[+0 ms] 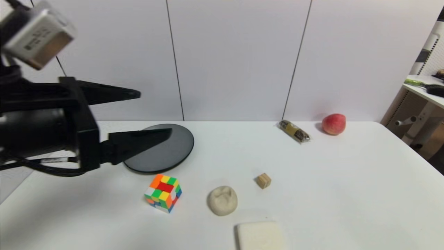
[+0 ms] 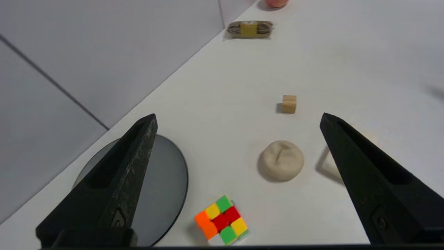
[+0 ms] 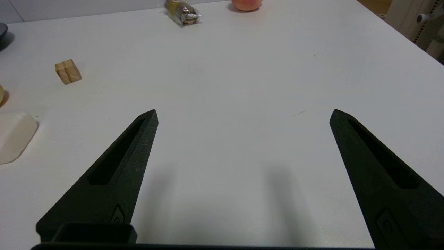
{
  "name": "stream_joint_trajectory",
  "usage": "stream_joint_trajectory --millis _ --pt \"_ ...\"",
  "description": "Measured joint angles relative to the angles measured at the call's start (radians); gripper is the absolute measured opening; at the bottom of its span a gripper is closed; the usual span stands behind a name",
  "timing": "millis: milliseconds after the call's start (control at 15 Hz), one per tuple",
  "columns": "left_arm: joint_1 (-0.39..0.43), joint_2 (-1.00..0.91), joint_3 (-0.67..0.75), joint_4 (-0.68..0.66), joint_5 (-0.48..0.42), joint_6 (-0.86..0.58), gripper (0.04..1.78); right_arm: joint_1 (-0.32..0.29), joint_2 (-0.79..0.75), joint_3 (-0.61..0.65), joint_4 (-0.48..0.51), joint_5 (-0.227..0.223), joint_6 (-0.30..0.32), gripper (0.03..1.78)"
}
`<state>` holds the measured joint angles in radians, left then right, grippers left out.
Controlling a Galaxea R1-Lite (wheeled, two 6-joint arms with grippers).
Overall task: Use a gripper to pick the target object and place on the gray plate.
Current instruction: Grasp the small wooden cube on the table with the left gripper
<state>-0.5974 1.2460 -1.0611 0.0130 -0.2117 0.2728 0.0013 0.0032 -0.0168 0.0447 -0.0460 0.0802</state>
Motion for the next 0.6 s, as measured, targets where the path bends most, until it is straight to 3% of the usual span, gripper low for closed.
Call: stream_joint_trajectory --millis 600 --pt "-0.198 0.511 -0.32 0.003 0.003 0.002 1.69 0.0 0.0 0.0 -0.001 0.0 0.001 1.71"
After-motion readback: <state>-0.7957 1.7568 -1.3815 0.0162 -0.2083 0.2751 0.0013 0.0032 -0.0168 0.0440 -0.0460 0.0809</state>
